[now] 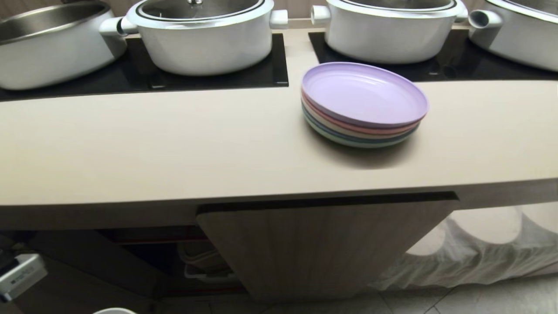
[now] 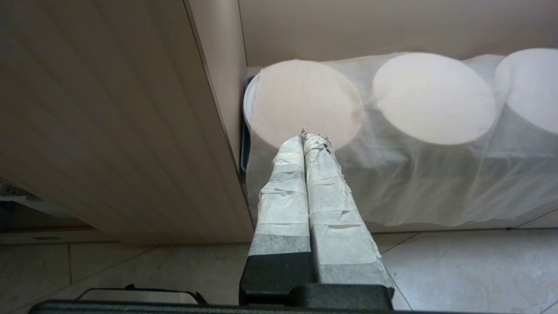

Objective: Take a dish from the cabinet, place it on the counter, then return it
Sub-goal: Put it back into the cabinet

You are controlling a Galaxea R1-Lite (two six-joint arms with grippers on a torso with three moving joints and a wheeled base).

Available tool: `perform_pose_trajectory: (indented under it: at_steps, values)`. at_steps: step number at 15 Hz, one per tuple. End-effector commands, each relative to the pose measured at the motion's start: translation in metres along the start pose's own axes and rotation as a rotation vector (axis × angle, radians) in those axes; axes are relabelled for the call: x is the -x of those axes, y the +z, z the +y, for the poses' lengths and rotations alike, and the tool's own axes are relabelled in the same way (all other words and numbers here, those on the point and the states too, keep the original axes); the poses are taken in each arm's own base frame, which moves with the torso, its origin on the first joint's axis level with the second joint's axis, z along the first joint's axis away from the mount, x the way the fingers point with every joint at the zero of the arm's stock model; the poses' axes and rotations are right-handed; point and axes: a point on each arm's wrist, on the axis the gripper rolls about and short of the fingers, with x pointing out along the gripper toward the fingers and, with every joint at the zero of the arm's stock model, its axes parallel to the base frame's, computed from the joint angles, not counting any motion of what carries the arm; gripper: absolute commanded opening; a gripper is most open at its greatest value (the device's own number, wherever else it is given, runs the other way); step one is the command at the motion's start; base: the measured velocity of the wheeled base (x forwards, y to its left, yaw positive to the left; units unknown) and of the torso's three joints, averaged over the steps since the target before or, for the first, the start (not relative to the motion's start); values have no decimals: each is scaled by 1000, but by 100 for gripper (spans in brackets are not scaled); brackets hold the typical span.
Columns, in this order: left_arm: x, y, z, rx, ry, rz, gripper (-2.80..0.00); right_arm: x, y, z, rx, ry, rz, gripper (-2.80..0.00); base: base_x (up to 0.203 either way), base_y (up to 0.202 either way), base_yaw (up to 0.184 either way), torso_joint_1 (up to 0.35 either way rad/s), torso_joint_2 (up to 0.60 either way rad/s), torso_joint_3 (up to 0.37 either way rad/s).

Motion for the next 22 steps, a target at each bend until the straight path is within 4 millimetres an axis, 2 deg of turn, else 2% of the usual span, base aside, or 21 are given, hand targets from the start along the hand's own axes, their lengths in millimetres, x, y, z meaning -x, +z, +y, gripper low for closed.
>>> perform_pose_trajectory:
  at_steps: [1,13,22]
  values:
    - [-1,0,0,3,1,9,-280,0,0,0,0,0,2,-280,0,0,0,-227,525,290]
    - [-1,0,-1,0,-3,14,-280,0,0,0,0,0,1,-280,0,0,0,-203,494,286]
    - [-1,0,0,1,8,12,-280,0,0,0,0,0,2,-280,0,0,0,-137,438,295]
